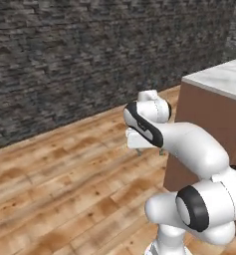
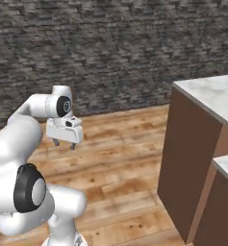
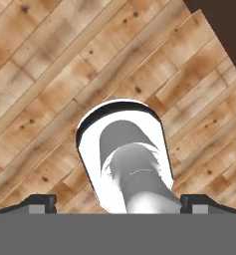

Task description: Pick up the metallic utensils from the counter and place them in the open drawer. Make sure not to pick up any wooden utensils.

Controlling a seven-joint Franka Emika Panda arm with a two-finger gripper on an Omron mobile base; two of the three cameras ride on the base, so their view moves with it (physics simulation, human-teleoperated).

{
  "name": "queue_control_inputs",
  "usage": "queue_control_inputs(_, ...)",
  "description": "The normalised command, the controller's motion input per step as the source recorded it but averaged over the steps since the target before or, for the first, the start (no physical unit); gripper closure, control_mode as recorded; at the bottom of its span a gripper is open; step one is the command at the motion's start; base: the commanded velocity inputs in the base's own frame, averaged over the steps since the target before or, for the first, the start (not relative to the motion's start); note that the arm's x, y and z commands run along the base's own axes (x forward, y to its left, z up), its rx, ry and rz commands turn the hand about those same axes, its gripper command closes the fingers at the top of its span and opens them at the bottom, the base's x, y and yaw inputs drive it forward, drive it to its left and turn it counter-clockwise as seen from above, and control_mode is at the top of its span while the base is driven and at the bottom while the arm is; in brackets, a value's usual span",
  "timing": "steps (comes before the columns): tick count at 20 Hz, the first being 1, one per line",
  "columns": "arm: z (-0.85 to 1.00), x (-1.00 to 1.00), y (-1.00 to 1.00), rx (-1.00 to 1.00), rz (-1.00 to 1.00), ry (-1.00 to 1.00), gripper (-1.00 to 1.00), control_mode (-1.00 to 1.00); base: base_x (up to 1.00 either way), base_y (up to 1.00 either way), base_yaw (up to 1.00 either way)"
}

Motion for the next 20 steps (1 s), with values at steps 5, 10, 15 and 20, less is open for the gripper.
queue_control_inputs(5,0.00,0.00,0.00,0.00,0.00,0.00,-1.00,1.00,0.92,0.84,-0.58)
queue_control_inputs(10,0.00,0.00,0.00,0.00,0.00,0.00,-1.00,1.00,0.89,0.81,-0.54)
queue_control_inputs(15,0.00,0.00,0.00,0.00,0.00,0.00,-1.00,1.00,0.92,0.83,-0.54)
queue_control_inputs(20,0.00,0.00,0.00,0.00,0.00,0.00,-1.00,1.00,0.91,0.98,-0.49)
